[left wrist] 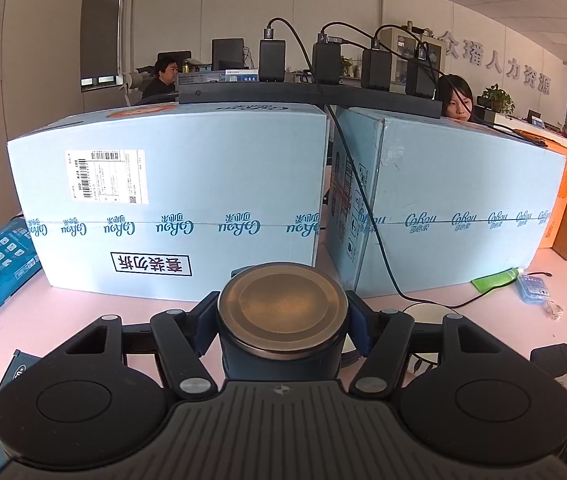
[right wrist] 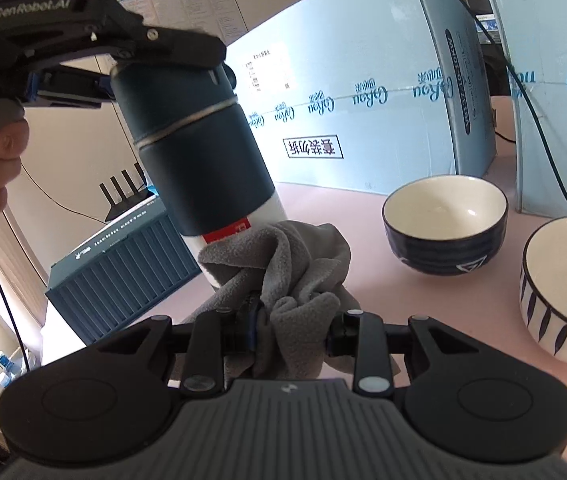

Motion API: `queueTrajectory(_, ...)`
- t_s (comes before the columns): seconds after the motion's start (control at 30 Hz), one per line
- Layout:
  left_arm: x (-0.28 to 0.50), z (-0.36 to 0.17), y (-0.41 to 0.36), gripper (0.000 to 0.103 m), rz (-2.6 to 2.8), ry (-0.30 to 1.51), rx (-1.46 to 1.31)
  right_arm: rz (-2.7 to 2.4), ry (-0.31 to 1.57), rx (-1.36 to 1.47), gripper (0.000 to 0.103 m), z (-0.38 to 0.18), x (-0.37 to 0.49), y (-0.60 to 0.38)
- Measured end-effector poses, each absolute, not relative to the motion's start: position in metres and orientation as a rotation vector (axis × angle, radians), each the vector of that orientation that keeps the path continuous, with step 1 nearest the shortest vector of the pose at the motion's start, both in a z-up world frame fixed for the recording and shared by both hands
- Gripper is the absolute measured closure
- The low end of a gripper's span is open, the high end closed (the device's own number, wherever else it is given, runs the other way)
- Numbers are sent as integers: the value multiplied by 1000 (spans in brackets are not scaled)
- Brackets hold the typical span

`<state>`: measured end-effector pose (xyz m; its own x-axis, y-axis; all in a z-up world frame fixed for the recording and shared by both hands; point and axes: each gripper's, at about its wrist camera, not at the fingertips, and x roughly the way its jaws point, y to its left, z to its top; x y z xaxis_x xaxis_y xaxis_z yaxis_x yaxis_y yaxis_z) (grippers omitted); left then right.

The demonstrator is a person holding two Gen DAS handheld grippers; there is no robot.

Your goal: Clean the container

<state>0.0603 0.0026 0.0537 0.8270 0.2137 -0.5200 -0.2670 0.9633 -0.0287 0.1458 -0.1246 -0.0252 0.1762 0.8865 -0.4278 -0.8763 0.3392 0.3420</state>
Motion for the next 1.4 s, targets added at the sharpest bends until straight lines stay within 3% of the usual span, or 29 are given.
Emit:
queueTrajectory(0.4,67,56,1,44,321,597,-139,1294,454,6,70,15,146,-126)
queueTrajectory(0.97,64,53,-2,42,354,620,-158,1257,624,-69,70,-41,150,-112)
queueTrajectory(1.03,64,52,-3,30,377,618,-163,1254,626,-65,70,-42,150,-113)
queueTrajectory(1.1,64,49,-5,25,406,609,-172,1253,621,-62,69,-41,150,-114)
queueTrajectory(1.4,75,36,-20,17,544,587,-288,1249,618,-43,69,-41,148,-115)
